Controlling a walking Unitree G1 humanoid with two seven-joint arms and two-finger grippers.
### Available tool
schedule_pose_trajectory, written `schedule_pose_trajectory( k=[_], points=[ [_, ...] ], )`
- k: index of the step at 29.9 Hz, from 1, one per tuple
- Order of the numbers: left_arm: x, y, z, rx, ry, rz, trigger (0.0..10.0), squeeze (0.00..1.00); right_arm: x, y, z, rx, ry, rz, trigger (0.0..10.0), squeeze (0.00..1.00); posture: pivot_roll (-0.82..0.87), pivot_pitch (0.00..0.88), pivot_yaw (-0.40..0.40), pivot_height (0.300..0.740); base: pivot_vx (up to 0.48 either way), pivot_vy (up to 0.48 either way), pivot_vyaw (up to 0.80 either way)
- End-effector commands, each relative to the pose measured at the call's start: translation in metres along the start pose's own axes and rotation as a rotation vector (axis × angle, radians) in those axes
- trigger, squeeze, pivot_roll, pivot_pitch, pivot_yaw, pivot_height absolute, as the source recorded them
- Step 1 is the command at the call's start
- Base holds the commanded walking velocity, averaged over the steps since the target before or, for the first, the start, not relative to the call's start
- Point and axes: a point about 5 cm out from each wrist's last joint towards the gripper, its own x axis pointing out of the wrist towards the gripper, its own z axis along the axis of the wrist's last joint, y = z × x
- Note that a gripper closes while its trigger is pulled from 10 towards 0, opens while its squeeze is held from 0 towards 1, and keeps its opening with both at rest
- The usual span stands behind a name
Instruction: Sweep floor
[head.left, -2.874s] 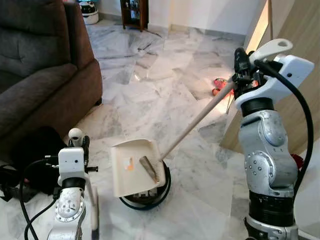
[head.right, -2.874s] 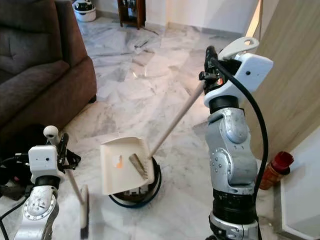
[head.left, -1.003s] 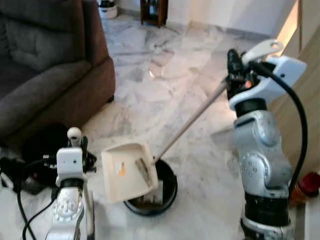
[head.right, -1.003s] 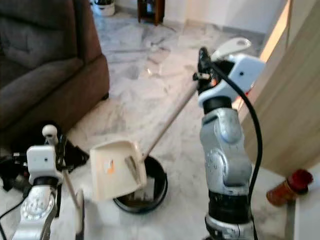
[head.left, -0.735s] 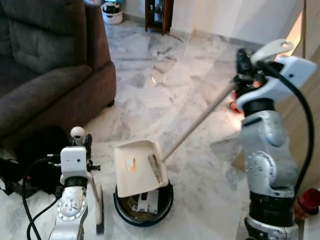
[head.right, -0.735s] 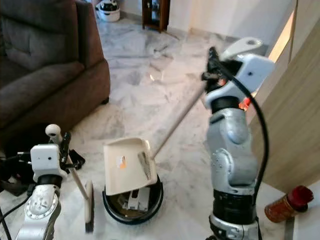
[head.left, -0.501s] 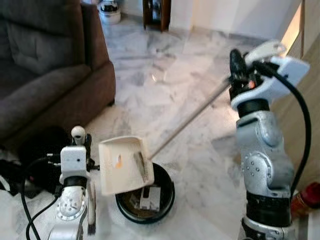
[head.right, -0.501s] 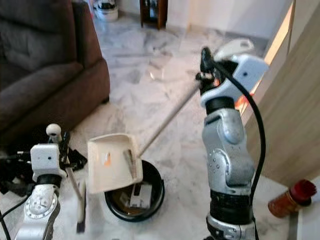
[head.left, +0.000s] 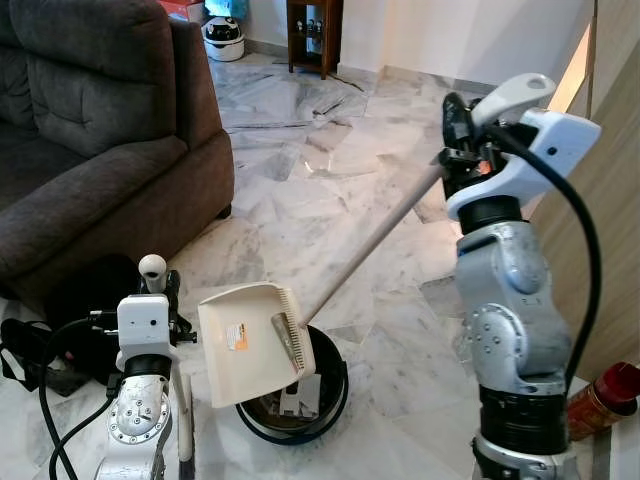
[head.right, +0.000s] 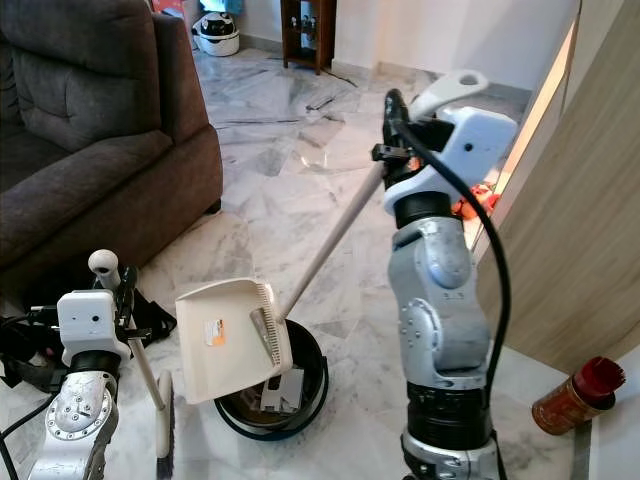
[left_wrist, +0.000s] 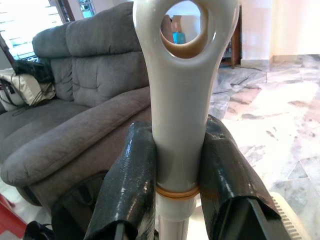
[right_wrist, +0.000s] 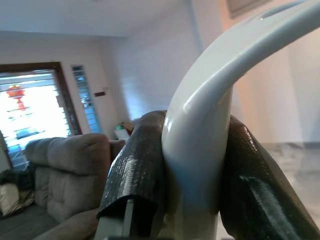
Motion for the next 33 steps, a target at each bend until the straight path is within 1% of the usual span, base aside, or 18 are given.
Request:
schedule_pose_trajectory(
  k=[1,5,7,14,16,18,19,20,21,23,25,29,33],
  points=[
    [0.002,0.000,0.008,0.008,-0.040,-0.001,10.0,0.00,-0.001,0.012,0.020,-0.014,-0.117,0.041,10.0,0.00,0.13,0.096,0.010,0.740,0.000,0.000,0.00],
    [0.002,0.000,0.008,0.006,-0.038,-0.001,10.0,0.00,-0.005,0.030,0.022,-0.026,-0.154,0.100,10.0,0.00,0.14,0.098,0.008,0.740,0.000,0.000,0.00],
    [0.001,0.000,0.008,0.006,-0.038,-0.001,10.0,0.00,-0.006,0.033,0.021,-0.041,-0.159,0.113,10.0,0.00,0.14,0.098,0.008,0.740,0.000,0.000,0.00],
    [0.001,0.000,0.008,0.005,-0.037,-0.002,10.0,0.00,-0.007,0.038,0.022,-0.065,-0.179,0.119,10.0,0.00,0.13,0.097,0.010,0.740,0.000,0.000,0.00],
    [0.001,0.000,0.008,0.005,-0.037,-0.004,10.0,0.00,-0.008,0.041,0.025,-0.105,-0.209,0.144,10.0,0.00,0.13,0.092,0.010,0.740,0.000,0.000,0.00],
    [0.001,-0.001,0.007,0.005,-0.037,-0.005,10.0,0.00,-0.008,0.041,0.026,-0.117,-0.217,0.152,10.0,0.00,0.13,0.092,0.010,0.740,0.000,0.000,0.00],
    [0.001,-0.001,0.007,0.005,-0.037,-0.007,10.0,0.00,-0.009,0.044,0.026,-0.158,-0.230,0.181,10.0,0.00,0.13,0.088,0.010,0.740,0.000,0.000,0.00],
    [0.001,-0.001,0.007,0.005,-0.037,-0.007,10.0,0.00,-0.009,0.044,0.026,-0.158,-0.230,0.181,10.0,0.00,0.13,0.088,0.010,0.740,0.000,0.000,0.00],
    [0.001,-0.001,0.007,0.004,-0.037,-0.009,10.0,0.00,-0.011,0.045,0.025,-0.188,-0.231,0.202,10.0,0.00,0.13,0.086,0.010,0.740,0.000,0.000,0.00],
    [0.001,-0.001,0.007,0.004,-0.036,-0.010,10.0,0.00,-0.011,0.045,0.024,-0.201,-0.231,0.209,10.0,0.00,0.13,0.085,0.009,0.740,0.000,0.000,0.00],
    [0.001,-0.001,0.007,0.004,-0.036,-0.009,10.0,0.00,-0.012,0.046,0.022,-0.236,-0.230,0.228,10.0,0.00,0.13,0.086,0.008,0.740,0.000,0.000,0.00],
    [0.001,-0.001,0.007,0.005,-0.036,-0.006,10.0,0.00,-0.013,0.048,0.021,-0.246,-0.231,0.242,10.0,0.00,0.13,0.086,0.008,0.740,0.000,0.000,0.00],
    [0.001,0.000,0.007,0.005,-0.034,-0.006,10.0,0.00,-0.014,0.049,0.018,-0.276,-0.227,0.261,10.0,0.00,0.14,0.093,0.009,0.740,0.000,0.000,0.00]
  ],
)
